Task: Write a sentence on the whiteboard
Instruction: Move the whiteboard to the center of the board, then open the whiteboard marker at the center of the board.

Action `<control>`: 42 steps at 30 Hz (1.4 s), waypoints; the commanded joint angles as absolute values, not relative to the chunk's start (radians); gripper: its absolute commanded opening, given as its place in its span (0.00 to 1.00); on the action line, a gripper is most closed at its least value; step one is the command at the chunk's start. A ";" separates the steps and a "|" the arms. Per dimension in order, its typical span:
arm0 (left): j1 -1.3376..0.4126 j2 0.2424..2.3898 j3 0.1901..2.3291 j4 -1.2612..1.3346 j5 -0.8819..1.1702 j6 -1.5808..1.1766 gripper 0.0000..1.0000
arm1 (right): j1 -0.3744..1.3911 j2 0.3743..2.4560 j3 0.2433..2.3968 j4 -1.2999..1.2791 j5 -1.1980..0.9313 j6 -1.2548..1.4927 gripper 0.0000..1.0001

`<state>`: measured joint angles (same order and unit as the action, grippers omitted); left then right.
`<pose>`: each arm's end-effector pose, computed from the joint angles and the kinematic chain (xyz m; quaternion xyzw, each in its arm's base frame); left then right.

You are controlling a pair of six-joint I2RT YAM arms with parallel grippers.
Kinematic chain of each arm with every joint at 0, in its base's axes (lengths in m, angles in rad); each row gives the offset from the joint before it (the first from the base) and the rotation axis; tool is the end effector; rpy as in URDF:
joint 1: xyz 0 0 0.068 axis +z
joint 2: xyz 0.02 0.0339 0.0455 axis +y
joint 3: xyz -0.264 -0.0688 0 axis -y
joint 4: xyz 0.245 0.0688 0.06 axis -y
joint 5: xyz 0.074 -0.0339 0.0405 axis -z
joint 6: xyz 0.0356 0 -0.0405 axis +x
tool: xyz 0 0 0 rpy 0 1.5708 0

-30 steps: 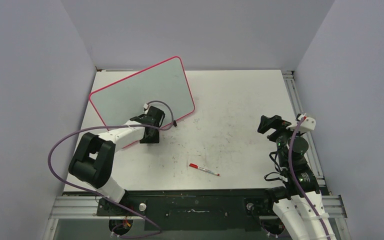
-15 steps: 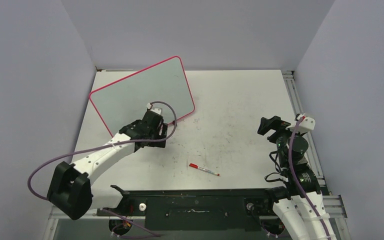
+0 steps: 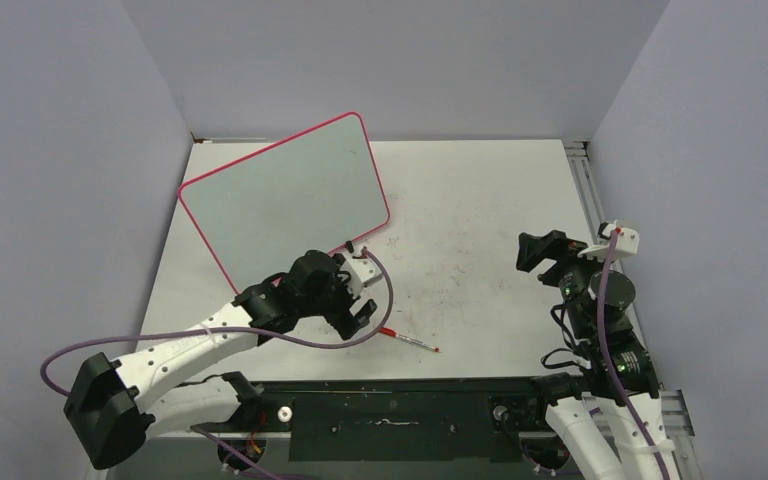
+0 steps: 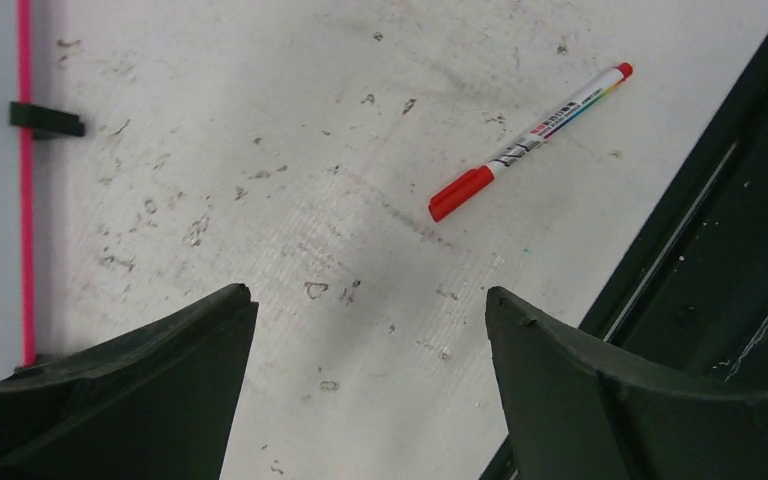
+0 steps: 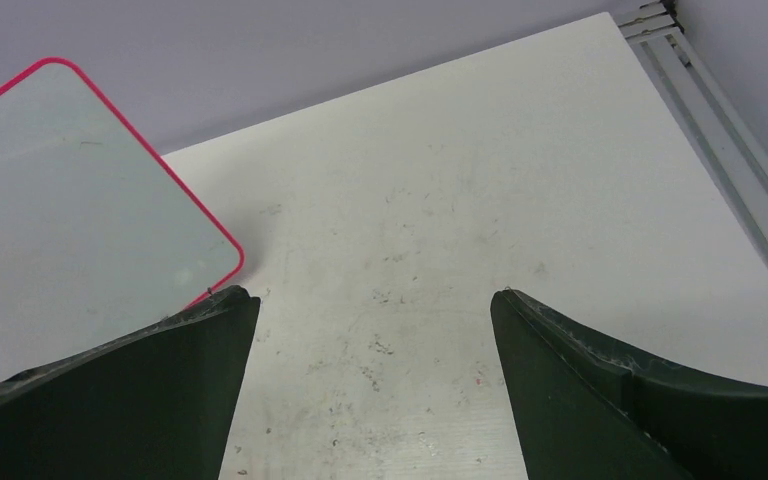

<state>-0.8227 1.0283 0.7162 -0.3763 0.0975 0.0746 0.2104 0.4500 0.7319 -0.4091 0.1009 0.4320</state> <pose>0.1470 -0.1635 0.2519 0.4105 0.8048 -0.1969 0.3809 0.1078 0.0194 0.3402 0.1160 0.7414 0.1724 0.6381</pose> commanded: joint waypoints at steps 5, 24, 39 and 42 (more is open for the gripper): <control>-0.919 1.240 0.759 -0.196 0.220 0.238 0.81 | 0.213 0.443 0.795 -0.485 -0.029 0.424 0.90; -1.049 1.579 0.929 -0.206 0.231 0.334 0.62 | 0.213 0.403 0.785 -0.542 -0.012 0.418 0.90; -1.086 1.728 1.016 -0.218 0.154 0.330 0.49 | 0.213 0.398 0.770 -0.536 -0.012 0.427 0.90; -1.092 1.740 1.018 -0.218 0.114 0.318 0.44 | 0.213 0.390 0.767 -0.537 -0.011 0.432 0.90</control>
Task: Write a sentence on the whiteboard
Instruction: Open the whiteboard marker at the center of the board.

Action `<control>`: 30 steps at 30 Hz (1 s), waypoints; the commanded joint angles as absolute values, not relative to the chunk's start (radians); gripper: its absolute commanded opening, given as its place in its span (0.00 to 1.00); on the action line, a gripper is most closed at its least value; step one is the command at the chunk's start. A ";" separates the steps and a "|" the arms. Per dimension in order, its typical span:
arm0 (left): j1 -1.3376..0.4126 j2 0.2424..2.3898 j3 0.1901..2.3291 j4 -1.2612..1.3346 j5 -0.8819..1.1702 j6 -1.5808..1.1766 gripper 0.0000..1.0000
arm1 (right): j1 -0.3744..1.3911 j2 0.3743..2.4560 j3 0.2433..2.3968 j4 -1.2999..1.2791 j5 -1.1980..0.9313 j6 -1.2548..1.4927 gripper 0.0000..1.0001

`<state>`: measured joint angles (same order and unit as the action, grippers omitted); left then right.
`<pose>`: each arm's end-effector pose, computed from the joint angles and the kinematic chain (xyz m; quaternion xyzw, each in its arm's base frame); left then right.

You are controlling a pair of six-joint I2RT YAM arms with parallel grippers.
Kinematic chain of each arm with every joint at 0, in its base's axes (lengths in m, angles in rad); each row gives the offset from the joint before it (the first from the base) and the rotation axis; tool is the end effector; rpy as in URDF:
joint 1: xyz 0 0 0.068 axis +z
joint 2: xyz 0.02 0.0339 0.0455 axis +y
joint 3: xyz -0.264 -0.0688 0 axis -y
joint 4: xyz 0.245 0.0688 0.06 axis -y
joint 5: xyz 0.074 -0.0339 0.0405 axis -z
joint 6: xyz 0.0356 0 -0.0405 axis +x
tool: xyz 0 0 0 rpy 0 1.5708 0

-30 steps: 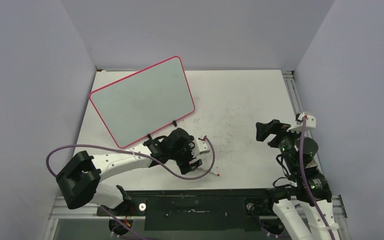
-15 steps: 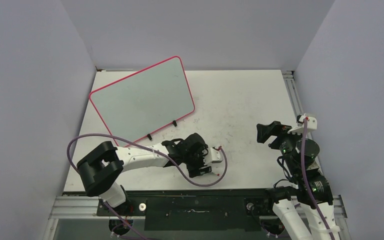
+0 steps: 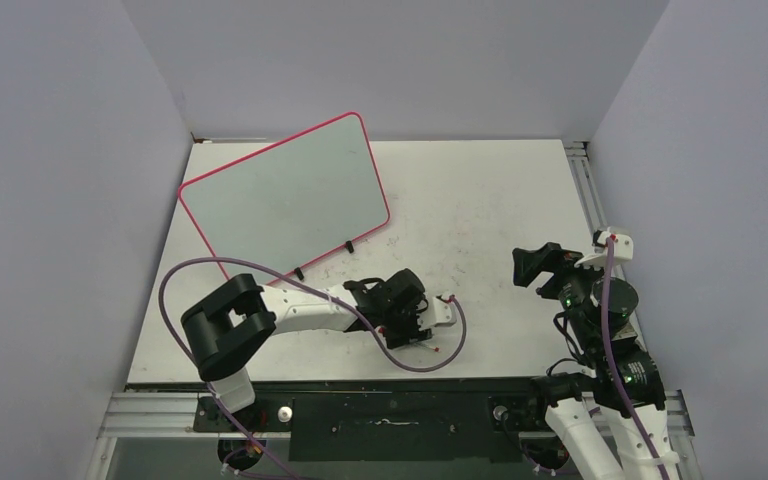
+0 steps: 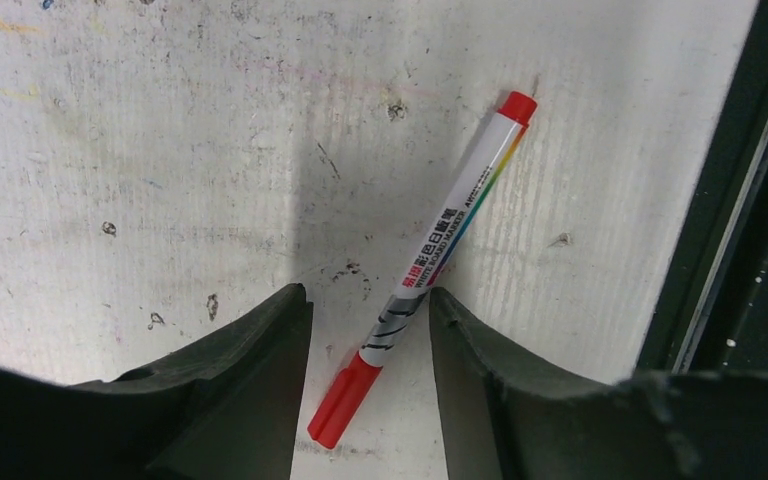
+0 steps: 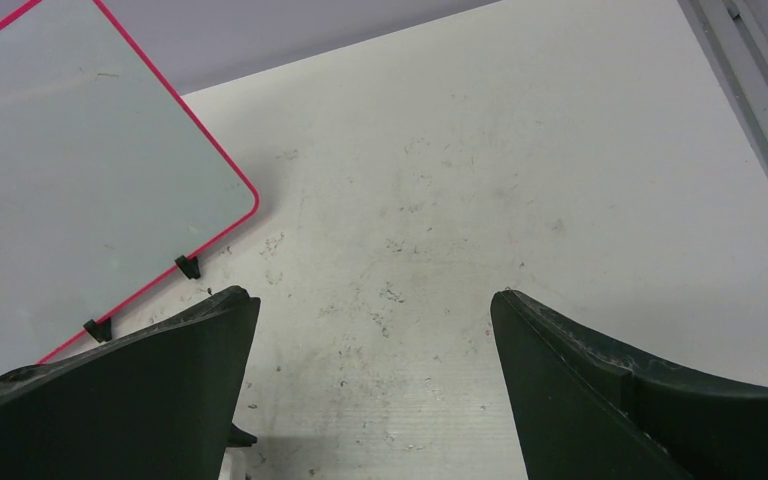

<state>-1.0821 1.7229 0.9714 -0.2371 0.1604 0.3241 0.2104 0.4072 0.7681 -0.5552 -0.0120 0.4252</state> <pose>0.1546 -0.3029 0.1599 0.6349 0.7135 -0.1771 0.2374 0.0910 0.0199 0.3395 0.0790 0.7683 0.2029 0.6019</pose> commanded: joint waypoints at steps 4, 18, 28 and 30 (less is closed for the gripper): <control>-1.092 1.770 1.047 -0.249 0.057 0.287 0.36 | 0.213 0.382 0.756 -0.534 -0.014 0.445 0.90; -1.063 1.792 1.051 -0.361 -0.040 0.039 0.22 | 0.212 0.397 0.747 -0.529 -0.016 0.449 0.90; -1.011 1.730 1.018 -0.379 -0.020 -0.207 0.22 | 0.213 0.389 0.725 -0.523 -0.046 0.472 0.90; -1.011 1.716 1.008 -0.371 -0.024 -0.247 0.23 | 0.213 0.386 0.723 -0.525 -0.052 0.475 0.90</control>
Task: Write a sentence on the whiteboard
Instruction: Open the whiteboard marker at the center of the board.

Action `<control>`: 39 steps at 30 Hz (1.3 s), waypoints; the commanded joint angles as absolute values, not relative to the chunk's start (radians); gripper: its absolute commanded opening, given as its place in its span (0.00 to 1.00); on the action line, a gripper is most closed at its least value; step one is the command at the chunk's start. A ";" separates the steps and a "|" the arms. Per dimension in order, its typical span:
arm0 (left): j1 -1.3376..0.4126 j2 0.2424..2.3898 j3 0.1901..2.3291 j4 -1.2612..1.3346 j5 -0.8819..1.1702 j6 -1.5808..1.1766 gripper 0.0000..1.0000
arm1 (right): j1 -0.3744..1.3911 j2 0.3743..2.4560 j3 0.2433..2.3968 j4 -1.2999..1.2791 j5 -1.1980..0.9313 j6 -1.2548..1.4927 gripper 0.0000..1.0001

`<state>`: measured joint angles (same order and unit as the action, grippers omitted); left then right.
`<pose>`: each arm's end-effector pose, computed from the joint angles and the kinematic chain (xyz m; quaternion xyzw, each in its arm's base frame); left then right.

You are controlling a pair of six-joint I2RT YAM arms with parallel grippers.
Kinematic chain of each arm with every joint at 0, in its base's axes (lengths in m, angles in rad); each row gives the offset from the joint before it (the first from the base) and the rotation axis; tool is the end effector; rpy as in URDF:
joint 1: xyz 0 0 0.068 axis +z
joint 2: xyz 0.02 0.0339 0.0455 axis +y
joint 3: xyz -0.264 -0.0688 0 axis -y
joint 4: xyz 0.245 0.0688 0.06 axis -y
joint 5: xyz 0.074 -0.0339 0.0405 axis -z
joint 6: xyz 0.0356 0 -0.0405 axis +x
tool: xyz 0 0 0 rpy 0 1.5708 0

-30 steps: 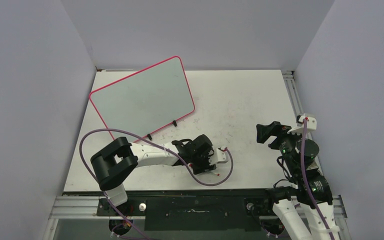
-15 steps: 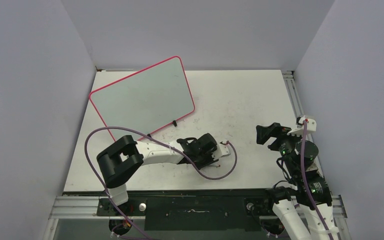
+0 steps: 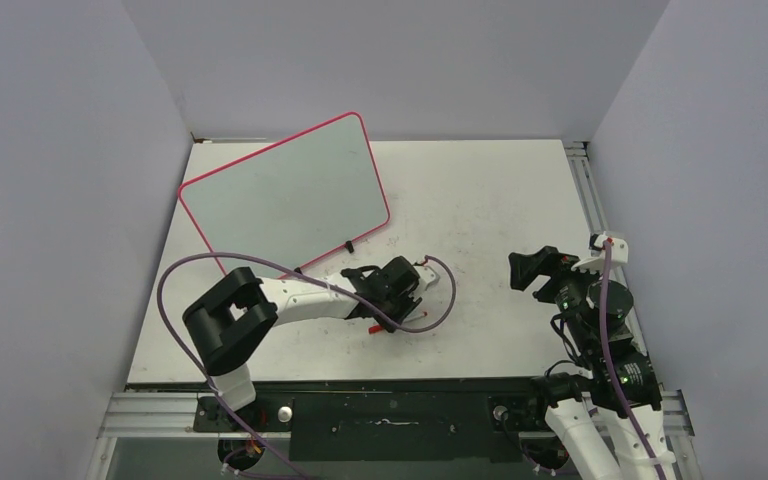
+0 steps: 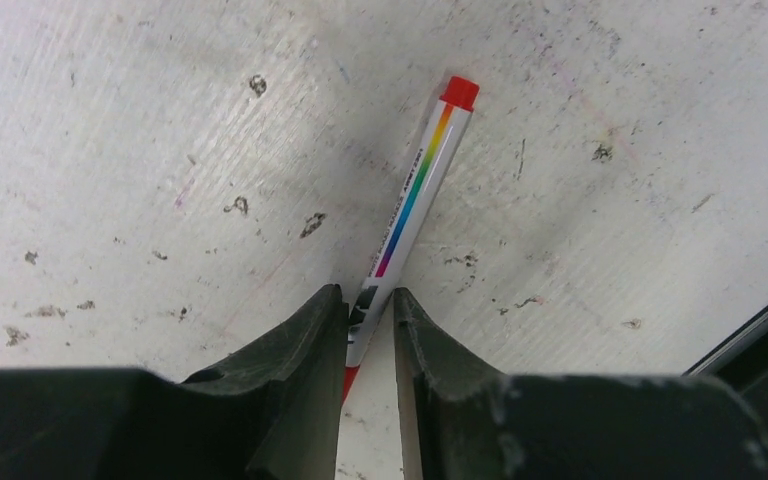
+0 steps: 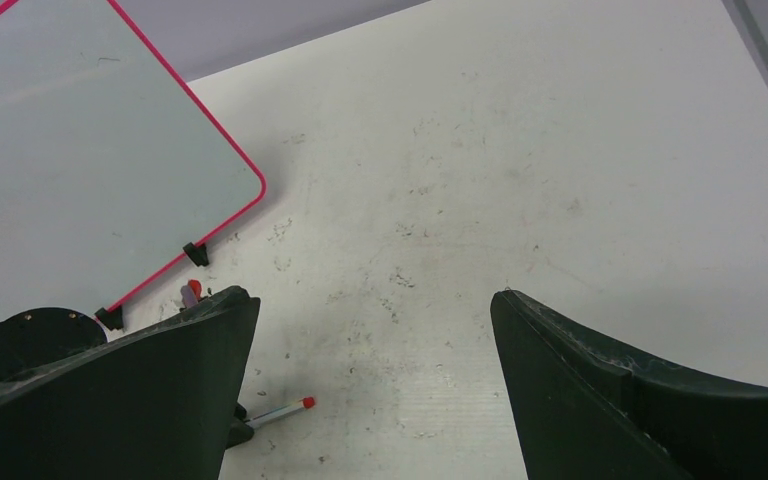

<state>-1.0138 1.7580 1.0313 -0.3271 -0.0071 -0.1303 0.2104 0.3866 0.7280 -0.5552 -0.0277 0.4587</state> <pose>0.1833 -0.2938 0.1597 0.4125 0.8744 -0.1355 0.2168 0.0911 0.0205 0.3284 0.0878 0.7735 0.2162 0.5892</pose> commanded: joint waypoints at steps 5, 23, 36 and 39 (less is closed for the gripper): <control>-1.009 1.661 0.974 -0.330 -0.018 -0.314 0.40 | 0.213 0.381 0.736 -0.546 -0.047 0.470 0.90; -1.012 1.564 0.908 -0.354 -0.102 -0.265 0.54 | 0.212 0.385 0.756 -0.573 -0.054 0.458 0.90; -1.036 1.672 0.945 -0.394 -0.135 -0.214 0.40 | 0.213 0.391 0.731 -0.557 -0.054 0.463 0.90; -1.052 1.683 0.954 -0.407 -0.162 -0.201 0.34 | 0.213 0.401 0.726 -0.548 -0.060 0.470 0.90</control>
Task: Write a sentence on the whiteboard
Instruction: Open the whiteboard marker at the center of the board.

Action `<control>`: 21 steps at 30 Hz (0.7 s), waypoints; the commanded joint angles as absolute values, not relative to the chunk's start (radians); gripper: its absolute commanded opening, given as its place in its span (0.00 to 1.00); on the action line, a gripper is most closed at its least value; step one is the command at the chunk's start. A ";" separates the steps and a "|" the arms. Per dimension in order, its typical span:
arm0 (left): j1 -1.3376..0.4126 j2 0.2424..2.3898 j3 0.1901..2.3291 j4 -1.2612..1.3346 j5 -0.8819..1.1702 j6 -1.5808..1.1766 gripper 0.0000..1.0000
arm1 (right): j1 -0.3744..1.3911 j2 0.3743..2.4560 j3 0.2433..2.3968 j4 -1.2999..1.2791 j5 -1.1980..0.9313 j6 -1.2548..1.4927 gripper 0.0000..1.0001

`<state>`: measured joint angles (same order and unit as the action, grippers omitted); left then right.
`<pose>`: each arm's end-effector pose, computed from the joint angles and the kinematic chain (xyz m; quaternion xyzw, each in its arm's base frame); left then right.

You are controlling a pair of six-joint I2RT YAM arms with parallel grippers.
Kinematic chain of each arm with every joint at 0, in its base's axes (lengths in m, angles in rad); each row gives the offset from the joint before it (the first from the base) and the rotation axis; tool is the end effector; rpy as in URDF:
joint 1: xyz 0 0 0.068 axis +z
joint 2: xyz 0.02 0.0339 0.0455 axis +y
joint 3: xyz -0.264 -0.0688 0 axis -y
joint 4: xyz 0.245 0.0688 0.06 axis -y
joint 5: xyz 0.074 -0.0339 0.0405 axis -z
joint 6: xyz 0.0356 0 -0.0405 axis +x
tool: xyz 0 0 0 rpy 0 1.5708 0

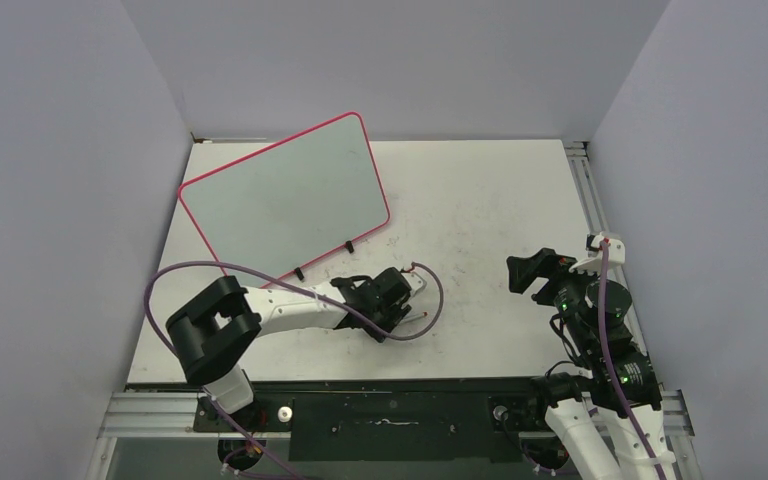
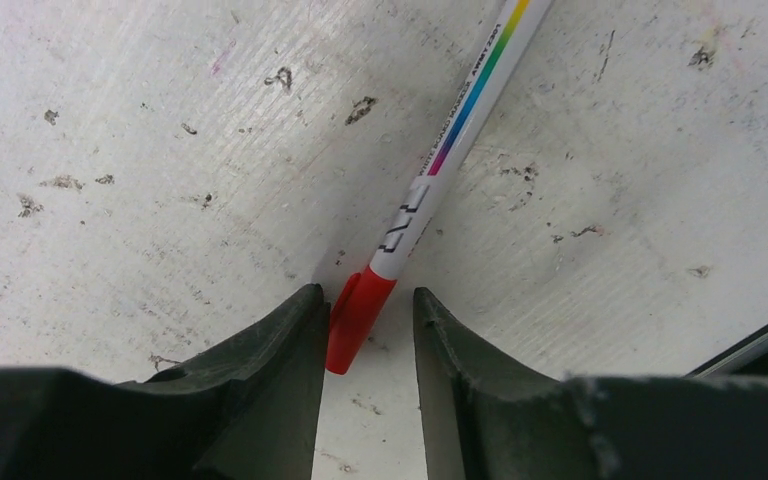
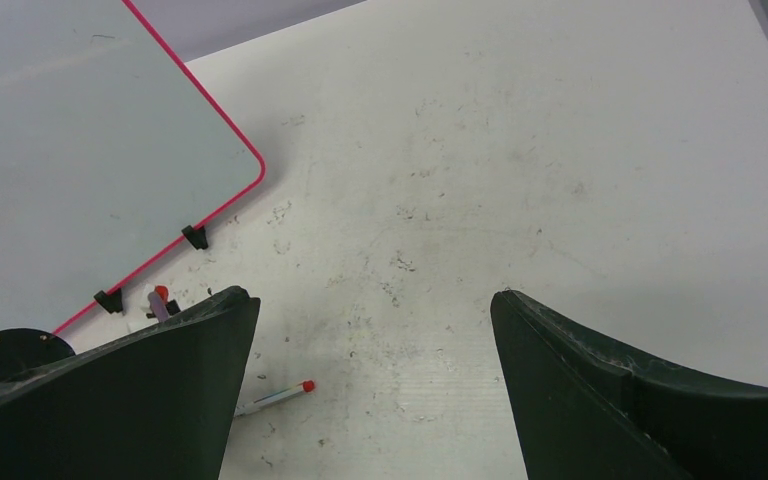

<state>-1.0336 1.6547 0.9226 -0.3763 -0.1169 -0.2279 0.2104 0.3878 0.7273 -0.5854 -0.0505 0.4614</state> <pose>0.1639 -0.2670 0.1596 0.3686 0.8992 -0.0890 0.2183 0.0905 0.0212 0.3248 0.0833 0.7840 0.2215 0.5739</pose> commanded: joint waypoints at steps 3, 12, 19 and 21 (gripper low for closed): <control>-1.068 1.694 0.959 -0.417 -0.179 -0.199 0.26 | 0.213 0.406 0.721 -0.543 -0.064 0.471 0.90; -1.086 1.661 0.927 -0.404 -0.208 -0.259 0.00 | 0.212 0.426 0.696 -0.514 -0.075 0.479 0.90; -1.087 1.467 0.900 -0.387 -0.238 -0.314 0.00 | 0.213 0.505 0.659 -0.469 -0.164 0.485 0.90; -1.084 1.407 0.900 -0.402 -0.229 -0.310 0.00 | 0.213 0.549 0.651 -0.448 -0.217 0.490 0.90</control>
